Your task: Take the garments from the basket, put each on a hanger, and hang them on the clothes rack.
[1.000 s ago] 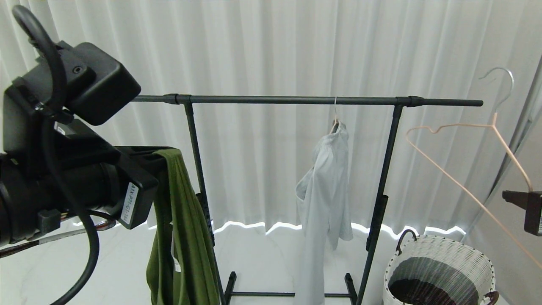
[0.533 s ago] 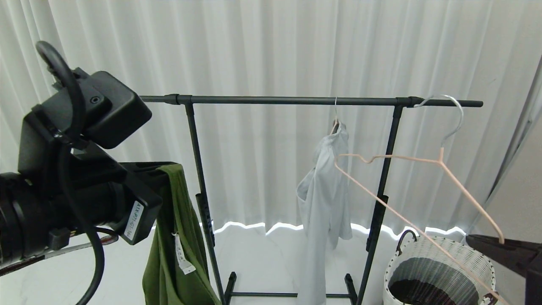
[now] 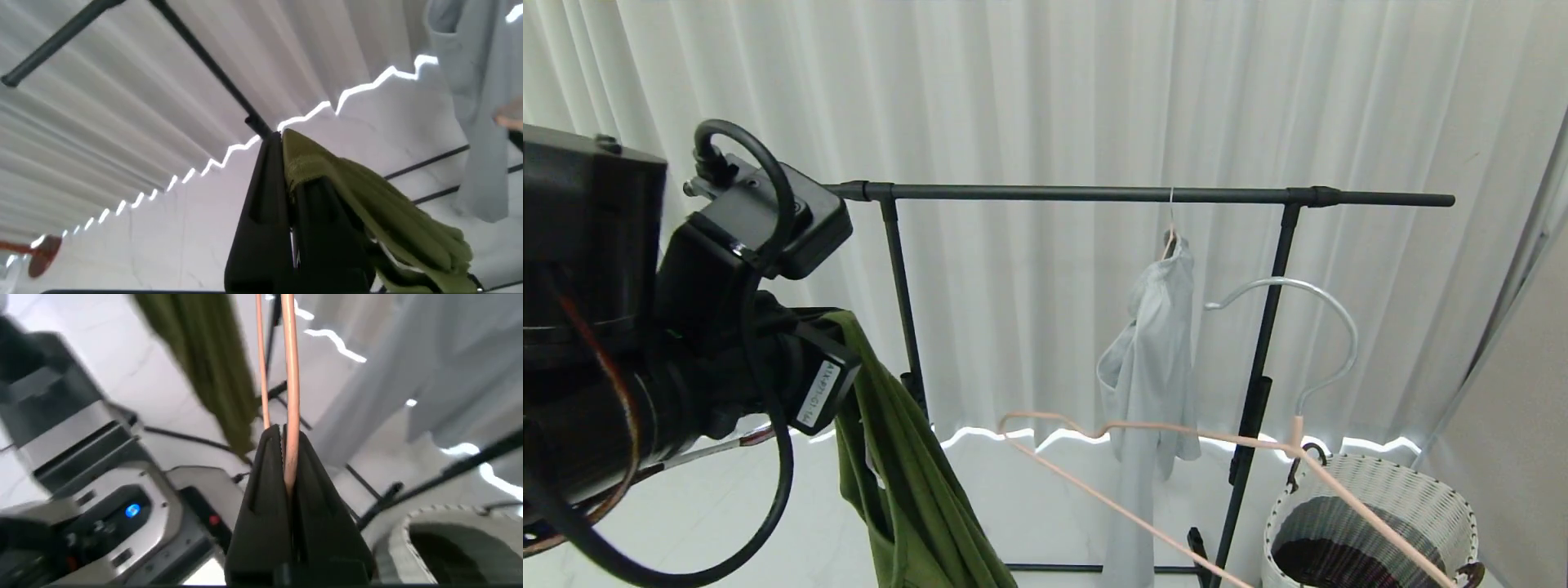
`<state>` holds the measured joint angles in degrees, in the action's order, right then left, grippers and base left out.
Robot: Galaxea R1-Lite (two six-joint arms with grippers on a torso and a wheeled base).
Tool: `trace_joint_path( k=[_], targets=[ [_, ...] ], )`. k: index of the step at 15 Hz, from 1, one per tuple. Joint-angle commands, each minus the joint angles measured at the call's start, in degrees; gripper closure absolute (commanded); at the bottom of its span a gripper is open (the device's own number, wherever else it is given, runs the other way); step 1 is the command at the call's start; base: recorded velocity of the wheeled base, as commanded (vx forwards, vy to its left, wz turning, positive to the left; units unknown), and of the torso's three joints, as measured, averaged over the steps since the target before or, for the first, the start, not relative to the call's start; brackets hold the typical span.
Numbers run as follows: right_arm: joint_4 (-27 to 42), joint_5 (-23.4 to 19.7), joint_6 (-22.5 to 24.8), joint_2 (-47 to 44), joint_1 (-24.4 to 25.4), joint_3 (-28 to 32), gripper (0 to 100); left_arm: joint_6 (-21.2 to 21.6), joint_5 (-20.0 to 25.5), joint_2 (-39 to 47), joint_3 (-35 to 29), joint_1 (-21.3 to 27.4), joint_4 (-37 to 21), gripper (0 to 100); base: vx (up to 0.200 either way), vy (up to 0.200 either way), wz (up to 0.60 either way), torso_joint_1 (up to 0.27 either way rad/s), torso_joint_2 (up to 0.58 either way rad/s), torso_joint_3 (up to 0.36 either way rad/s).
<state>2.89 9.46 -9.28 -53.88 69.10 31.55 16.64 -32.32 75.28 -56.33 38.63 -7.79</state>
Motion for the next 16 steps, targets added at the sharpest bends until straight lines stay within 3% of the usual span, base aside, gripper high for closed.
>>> trace_joint_path(
  k=[1, 2, 7, 11, 14, 16],
  targets=[
    [-0.69, -0.41, -0.04, -0.08, 2.45, -0.96, 100, -1.26, -0.03, 3.03, -0.8, -0.66, -0.03, 100, 0.0, 0.0, 0.0, 0.0, 0.0, 0.0],
    [-2.27, -0.41, -0.13, -0.79, 3.85, -1.84, 100, -4.86, -0.11, 5.06, -2.11, -0.58, -0.03, 100, 0.0, 0.0, 0.0, 0.0, 0.0, 0.0],
    [-13.17, -0.41, -1.89, -7.64, 3.94, -3.86, 100, -13.83, -0.2, 11.03, -7.12, 1.01, -0.03, 100, 0.0, 0.0, 0.0, 0.0, 0.0, 0.0],
    [-18.18, -0.06, -4.08, -11.42, 1.92, -3.78, 100, -14.79, -0.2, 12.44, -8.35, 1.27, -0.12, 100, 0.0, 0.0, 0.0, 0.0, 0.0, 0.0],
    [-20.73, -0.06, -4.26, -12.83, -3.09, -3.6, 100, -14.97, -0.2, 12.44, -8.27, 1.36, -0.03, 100, 0.0, 0.0, 0.0, 0.0, 0.0, 0.0],
    [-24.77, -0.06, -4.61, -15.2, -4.06, -3.6, 100, -17.61, -0.2, 13.4, -8.53, 1.97, -0.03, 100, 0.0, 0.0, 0.0, 0.0, 0.0, 0.0]
  ],
)
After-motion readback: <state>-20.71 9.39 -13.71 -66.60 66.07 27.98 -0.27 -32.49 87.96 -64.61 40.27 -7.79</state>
